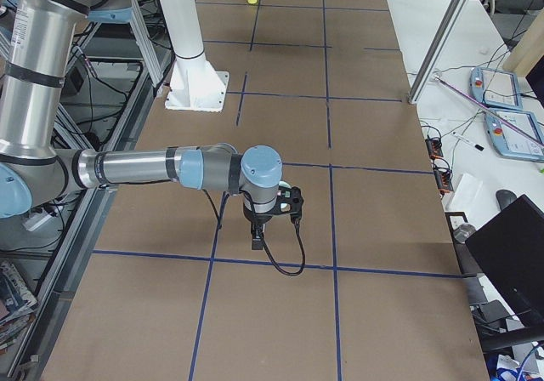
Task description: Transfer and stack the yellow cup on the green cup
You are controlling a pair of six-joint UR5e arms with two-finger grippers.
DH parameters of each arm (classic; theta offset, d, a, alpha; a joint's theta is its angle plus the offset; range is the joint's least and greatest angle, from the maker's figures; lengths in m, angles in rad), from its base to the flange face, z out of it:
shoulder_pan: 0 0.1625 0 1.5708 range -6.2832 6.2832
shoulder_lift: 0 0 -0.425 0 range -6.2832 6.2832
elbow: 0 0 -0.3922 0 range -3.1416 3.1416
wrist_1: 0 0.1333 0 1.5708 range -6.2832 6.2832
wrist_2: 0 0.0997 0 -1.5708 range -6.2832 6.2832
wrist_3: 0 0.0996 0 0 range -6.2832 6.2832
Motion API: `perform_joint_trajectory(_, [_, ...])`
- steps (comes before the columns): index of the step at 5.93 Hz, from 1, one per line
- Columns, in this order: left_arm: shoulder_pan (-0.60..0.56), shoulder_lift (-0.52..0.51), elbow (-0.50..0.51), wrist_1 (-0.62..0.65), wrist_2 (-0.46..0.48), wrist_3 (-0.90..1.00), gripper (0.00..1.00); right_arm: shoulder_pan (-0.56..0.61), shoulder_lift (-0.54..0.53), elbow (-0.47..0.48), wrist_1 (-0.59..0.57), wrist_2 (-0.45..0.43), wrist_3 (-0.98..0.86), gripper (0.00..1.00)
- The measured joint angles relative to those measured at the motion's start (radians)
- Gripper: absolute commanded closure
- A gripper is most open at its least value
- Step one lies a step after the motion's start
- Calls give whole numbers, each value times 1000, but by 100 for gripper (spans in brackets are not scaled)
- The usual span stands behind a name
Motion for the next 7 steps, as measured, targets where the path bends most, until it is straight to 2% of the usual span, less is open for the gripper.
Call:
perform_joint_trajectory(1, [5, 19, -45, -4, -2, 1, 0, 0, 0, 1, 0, 11, -1, 0])
perform_joint_trajectory(3, [121, 44, -139, -11, -10, -48, 0, 0, 3, 4, 1, 30, -1, 0])
perform_joint_trajectory(4, [211, 44, -159, -13, -1, -175, 0, 0, 5, 8, 24, 33, -1, 0])
perform_joint_trajectory(6, [395, 43, -209, -13, 105, -562, 0, -1, 1, 11, 104, 51, 2, 0])
perform_joint_trajectory(7, [451, 45, -230, -12, 160, -774, 0, -1, 0, 11, 116, 79, 4, 0])
